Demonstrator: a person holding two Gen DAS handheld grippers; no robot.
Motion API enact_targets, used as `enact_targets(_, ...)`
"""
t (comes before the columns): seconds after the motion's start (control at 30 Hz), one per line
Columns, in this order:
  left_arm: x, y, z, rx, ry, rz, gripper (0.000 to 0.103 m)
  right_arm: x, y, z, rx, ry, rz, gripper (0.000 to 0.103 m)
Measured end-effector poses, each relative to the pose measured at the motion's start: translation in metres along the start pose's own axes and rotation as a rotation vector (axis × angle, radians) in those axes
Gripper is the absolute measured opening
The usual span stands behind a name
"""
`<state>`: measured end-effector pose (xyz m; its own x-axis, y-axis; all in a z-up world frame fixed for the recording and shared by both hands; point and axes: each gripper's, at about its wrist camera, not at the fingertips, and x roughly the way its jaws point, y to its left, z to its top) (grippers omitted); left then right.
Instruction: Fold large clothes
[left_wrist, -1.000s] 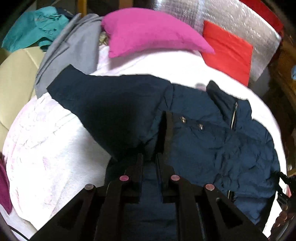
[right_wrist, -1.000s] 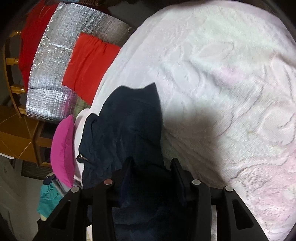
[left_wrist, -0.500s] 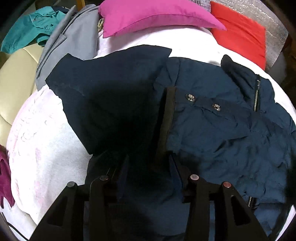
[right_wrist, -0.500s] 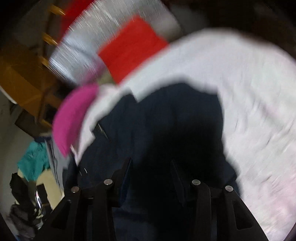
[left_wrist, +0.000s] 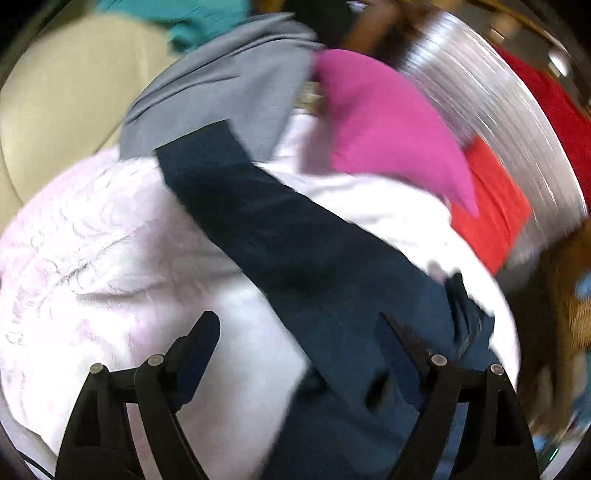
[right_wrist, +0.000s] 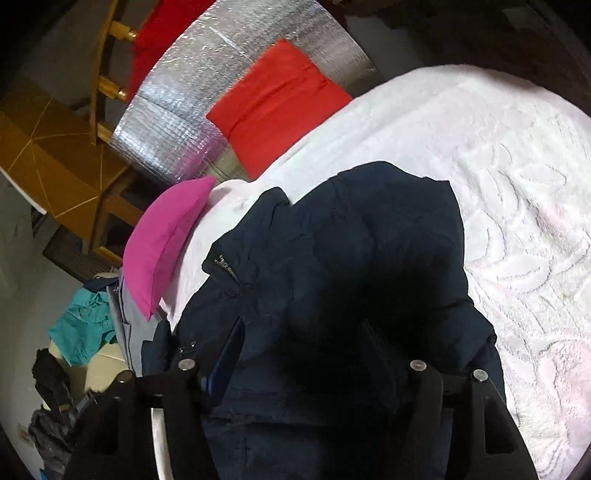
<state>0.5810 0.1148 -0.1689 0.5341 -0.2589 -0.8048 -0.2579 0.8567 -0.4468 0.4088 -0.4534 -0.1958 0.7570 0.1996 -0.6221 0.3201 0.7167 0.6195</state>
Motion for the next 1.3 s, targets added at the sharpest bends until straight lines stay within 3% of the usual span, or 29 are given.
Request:
enact_targets(0.1, 0.031, 0.022, 0.017, -0.108, 0.054, -0.050, 0.086, -0.003, 0.003, -0.001, -0.018, -0.012, -0.012, 0.069)
enact_targets(0.27, 0.066, 0.047, 0.023, -0.229, 0.053, -0.082, 0.083, -0.003, -0.005, 0.001, 0.002, -0.022, -0.032, 0.069)
enact_targets(0.37, 0.082, 0.057, 0.024, -0.297, 0.052, -0.123, 0.062, -0.003, -0.009, 0.001, 0.003, -0.030, -0.047, 0.069)
enact_targets(0.53, 0.099, 0.065, 0.028, -0.362, 0.032, -0.169, 0.043, -0.003, -0.009, 0.002, 0.001, -0.047, -0.064, 0.069)
enact_targets(0.57, 0.100, 0.064, 0.029, -0.362, 0.021, -0.170, 0.034, -0.003, -0.009, 0.002, 0.001, -0.051, -0.068, 0.069)
enact_targets(0.63, 0.097, 0.061, 0.031, -0.352, -0.008, -0.168, 0.026, -0.004, -0.009, 0.003, 0.000, -0.060, -0.075, 0.069)
enact_targets(0.8, 0.073, 0.029, 0.041, -0.233, -0.071, -0.155, 0.013, -0.013, -0.010, 0.005, 0.002, -0.087, -0.081, 0.069)
enact_targets(0.97, 0.023, -0.048, 0.031, -0.010, -0.147, -0.172, 0.011, -0.022, -0.014, 0.006, 0.032, -0.107, -0.059, 0.069)
enact_targets(1.1, -0.009, -0.114, 0.000, 0.165, -0.185, -0.190, 0.010, -0.030, -0.016, 0.008, 0.046, -0.114, -0.037, 0.069)
enact_targets(1.3, -0.015, -0.176, -0.070, 0.300, -0.172, -0.196, 0.009, -0.045, -0.027, 0.011, 0.102, -0.127, 0.009, 0.069)
